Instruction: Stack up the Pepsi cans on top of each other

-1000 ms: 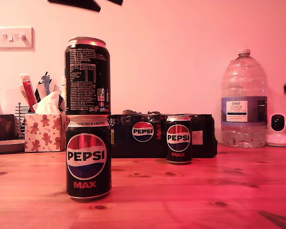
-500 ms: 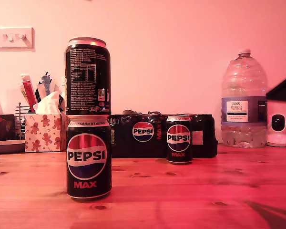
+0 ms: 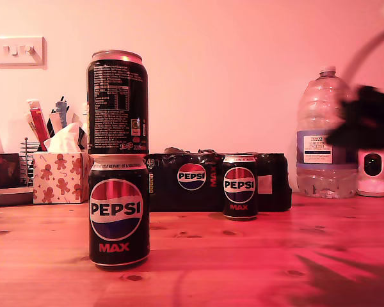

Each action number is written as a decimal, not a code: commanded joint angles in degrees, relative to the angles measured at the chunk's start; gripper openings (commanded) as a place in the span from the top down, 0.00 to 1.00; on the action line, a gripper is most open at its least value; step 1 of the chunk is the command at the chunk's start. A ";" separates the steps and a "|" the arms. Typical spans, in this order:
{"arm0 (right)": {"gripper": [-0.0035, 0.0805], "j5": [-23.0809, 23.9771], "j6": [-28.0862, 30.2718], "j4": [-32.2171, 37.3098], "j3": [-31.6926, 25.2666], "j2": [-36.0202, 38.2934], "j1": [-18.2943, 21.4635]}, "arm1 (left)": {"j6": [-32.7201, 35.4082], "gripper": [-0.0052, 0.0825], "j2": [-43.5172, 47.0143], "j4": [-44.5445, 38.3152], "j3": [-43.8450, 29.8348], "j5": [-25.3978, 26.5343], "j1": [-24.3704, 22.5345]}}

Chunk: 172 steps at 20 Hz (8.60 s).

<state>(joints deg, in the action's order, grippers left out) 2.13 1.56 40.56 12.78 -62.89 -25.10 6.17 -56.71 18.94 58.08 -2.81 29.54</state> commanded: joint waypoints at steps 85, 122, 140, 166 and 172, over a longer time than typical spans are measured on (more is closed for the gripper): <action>0.59 -10.58 4.90 -16.83 44.63 -27.78 -3.02 | -14.62 0.97 46.38 -8.13 -51.82 0.42 4.00; 0.59 -15.69 -0.31 -34.62 45.22 -6.47 -19.50 | -14.10 0.97 48.59 -5.60 -51.82 0.26 4.00; 0.59 -15.63 -1.73 -30.73 51.10 -13.00 -22.14 | -14.05 0.97 48.59 -5.64 -51.82 0.28 4.00; 0.59 -15.15 -1.57 -36.06 53.79 -19.06 -22.88 | -14.05 0.97 48.57 -5.20 -51.80 0.26 4.00; 0.59 -15.15 -1.57 -38.36 53.79 -19.06 -22.88 | -14.05 0.97 48.57 -5.20 -51.82 0.26 4.00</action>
<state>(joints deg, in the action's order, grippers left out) -12.91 0.05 1.54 65.43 -83.26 -47.40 -8.40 -8.60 13.96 7.18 -2.50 33.50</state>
